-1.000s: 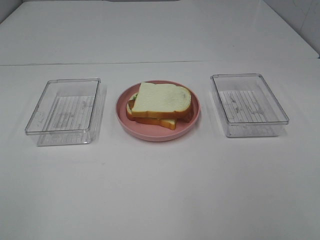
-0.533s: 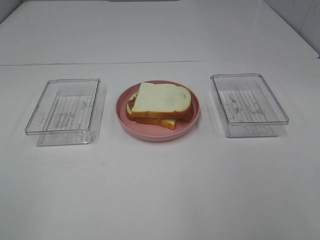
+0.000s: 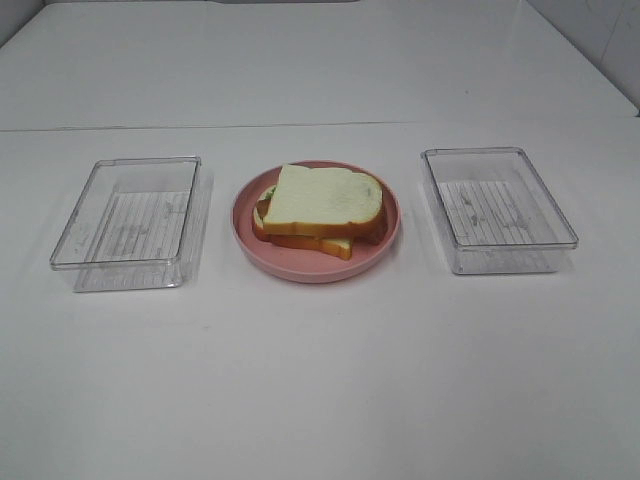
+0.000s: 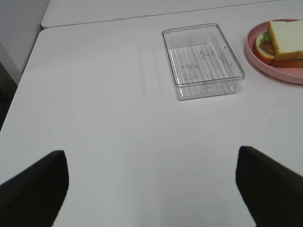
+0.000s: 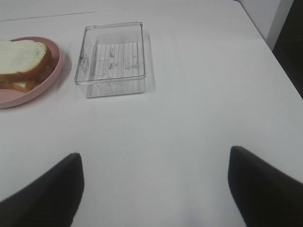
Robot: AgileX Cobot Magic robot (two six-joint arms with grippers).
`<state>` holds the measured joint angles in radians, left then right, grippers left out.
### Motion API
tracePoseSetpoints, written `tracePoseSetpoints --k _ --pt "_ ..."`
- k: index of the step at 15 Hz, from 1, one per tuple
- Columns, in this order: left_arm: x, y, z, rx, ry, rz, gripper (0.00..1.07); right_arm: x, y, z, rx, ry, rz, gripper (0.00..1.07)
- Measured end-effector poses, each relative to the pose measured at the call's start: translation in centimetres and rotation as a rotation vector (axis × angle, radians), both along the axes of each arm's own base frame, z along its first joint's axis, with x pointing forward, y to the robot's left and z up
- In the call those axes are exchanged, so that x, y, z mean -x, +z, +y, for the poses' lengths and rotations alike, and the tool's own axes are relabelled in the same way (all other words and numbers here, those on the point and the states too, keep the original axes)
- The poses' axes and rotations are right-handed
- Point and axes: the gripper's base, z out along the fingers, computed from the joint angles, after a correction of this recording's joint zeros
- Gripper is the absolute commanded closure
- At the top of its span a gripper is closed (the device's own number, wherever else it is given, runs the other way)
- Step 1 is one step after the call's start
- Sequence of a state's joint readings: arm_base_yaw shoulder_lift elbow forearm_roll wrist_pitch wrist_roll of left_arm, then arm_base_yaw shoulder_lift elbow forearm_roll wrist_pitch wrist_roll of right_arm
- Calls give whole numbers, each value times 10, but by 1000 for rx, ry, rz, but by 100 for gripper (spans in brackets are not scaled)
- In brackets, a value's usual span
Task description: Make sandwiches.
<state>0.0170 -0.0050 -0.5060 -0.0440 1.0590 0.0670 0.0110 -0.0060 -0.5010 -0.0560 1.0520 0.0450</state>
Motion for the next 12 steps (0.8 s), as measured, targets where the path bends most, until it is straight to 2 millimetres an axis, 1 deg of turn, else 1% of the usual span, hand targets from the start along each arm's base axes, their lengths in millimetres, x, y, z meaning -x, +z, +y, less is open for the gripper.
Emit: tracePoseSetpoints --k 12 --pt "0 0 0 0 0 -2 17 0 0 0 -10 -6 -1 29"
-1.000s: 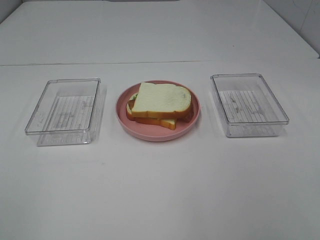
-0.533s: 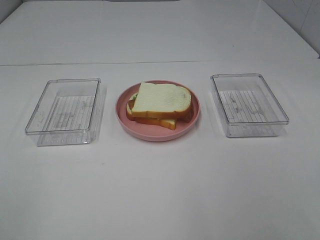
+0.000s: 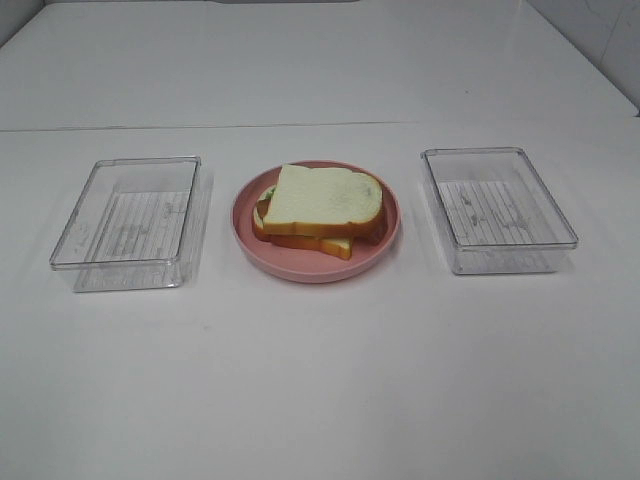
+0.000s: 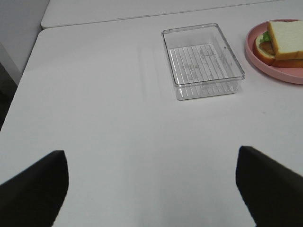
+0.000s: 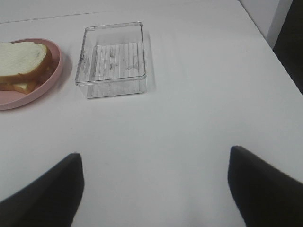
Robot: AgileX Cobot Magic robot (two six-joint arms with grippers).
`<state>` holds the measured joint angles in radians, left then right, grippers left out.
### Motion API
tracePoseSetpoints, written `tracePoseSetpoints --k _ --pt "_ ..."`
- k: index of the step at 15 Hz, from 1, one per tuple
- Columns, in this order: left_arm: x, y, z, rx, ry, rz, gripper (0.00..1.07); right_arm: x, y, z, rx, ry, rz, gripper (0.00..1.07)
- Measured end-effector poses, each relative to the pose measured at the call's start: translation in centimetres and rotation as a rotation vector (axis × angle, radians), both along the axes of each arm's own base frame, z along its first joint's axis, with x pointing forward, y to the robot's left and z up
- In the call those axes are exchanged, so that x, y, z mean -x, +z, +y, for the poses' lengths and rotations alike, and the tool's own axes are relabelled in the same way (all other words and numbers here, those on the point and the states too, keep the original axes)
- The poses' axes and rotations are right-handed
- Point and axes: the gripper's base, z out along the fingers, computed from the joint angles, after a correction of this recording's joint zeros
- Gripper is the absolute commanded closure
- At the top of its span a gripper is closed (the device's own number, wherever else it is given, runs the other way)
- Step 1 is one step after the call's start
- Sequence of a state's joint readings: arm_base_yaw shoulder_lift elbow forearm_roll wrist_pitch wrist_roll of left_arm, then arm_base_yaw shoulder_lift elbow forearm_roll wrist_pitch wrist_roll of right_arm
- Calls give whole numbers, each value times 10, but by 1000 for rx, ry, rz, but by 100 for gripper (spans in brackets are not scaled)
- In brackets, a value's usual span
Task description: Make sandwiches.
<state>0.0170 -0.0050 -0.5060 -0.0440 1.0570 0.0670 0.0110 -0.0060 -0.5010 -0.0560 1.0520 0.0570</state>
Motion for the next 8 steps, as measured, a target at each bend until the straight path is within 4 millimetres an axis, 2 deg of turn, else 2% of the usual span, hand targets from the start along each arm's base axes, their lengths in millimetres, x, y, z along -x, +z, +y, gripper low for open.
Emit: tracePoseSetpoints --k 8 --pt "0 0 0 0 0 0 17 0 0 0 -1 -1 0 29"
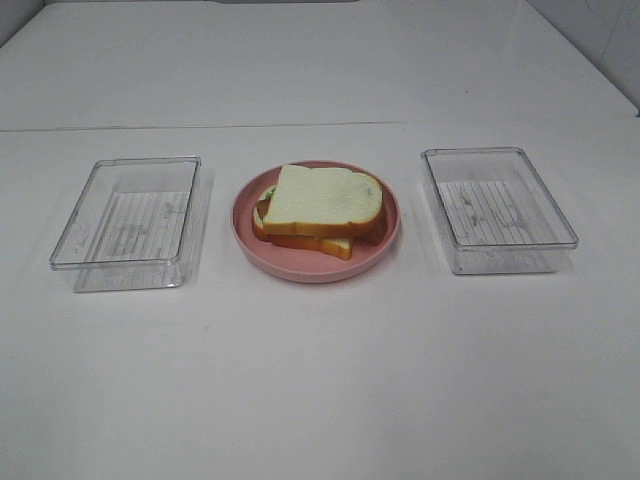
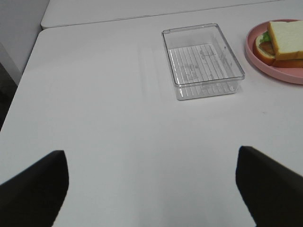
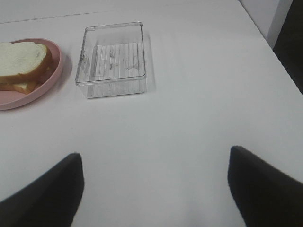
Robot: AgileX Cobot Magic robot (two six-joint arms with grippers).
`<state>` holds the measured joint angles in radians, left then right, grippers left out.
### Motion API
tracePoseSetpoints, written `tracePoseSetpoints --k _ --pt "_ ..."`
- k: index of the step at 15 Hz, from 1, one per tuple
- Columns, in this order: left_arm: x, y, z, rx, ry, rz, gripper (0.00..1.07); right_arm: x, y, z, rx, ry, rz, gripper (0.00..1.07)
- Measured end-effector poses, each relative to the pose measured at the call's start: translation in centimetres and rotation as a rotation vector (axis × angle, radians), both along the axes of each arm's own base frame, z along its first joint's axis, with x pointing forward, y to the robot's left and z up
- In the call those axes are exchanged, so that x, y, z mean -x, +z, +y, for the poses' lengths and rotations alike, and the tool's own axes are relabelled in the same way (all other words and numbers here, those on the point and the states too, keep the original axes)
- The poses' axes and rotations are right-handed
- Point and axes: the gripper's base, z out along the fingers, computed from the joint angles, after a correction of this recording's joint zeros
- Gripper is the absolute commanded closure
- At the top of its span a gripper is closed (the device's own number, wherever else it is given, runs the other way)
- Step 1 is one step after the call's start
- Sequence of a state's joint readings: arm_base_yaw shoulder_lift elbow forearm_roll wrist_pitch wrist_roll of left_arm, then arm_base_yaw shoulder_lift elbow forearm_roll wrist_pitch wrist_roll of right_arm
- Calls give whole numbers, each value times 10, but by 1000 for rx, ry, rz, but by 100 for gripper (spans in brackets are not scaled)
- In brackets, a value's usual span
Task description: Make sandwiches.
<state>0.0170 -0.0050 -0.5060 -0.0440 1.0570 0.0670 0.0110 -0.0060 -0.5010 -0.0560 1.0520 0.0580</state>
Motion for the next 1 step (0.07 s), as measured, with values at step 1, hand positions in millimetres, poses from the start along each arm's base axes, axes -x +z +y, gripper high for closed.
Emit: tracePoseSetpoints --k 1 --pt "0 0 0 0 0 0 17 0 0 0 0 0 0 29"
